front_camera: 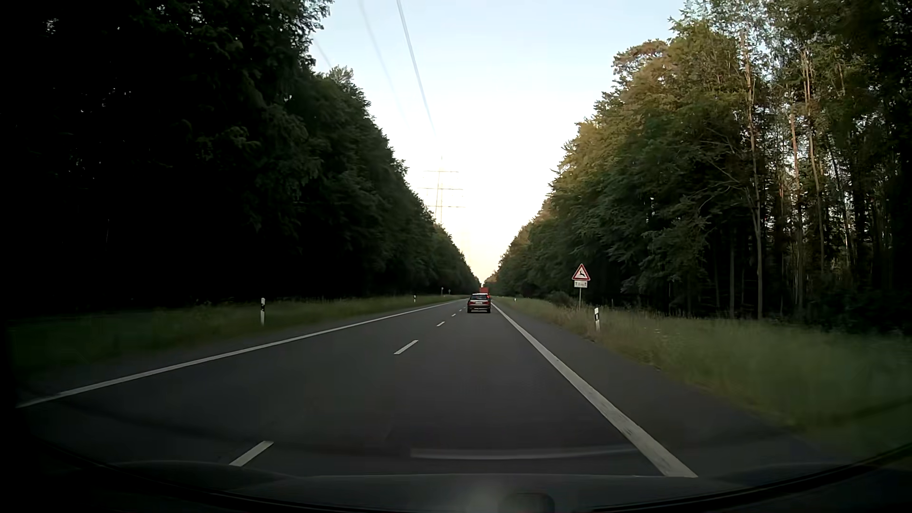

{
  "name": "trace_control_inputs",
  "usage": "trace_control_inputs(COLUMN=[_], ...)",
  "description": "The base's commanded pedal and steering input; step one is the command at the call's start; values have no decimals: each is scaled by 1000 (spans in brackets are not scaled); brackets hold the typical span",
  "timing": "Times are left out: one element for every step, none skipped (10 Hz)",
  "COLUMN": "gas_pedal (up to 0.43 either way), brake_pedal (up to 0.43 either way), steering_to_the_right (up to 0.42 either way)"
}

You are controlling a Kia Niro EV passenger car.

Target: Follow the waypoints while adhering to traffic rules and regulations

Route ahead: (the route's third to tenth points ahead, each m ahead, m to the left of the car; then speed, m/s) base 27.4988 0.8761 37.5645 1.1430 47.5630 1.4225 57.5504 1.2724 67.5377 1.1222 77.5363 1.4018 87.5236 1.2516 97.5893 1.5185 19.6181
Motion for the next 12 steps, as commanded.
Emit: trace_control_inputs(gas_pedal=[67, 67, 67, 67, 67, 67, 67, 67, 67, 67, 67, 67], brake_pedal=[24, 18, 18, 24, 24, 24, 18, 24, 18, 18, 24, 24], steering_to_the_right=[1, 1, 1, 1, 1, 1, 1, 1, 1, 1, 1, 1])
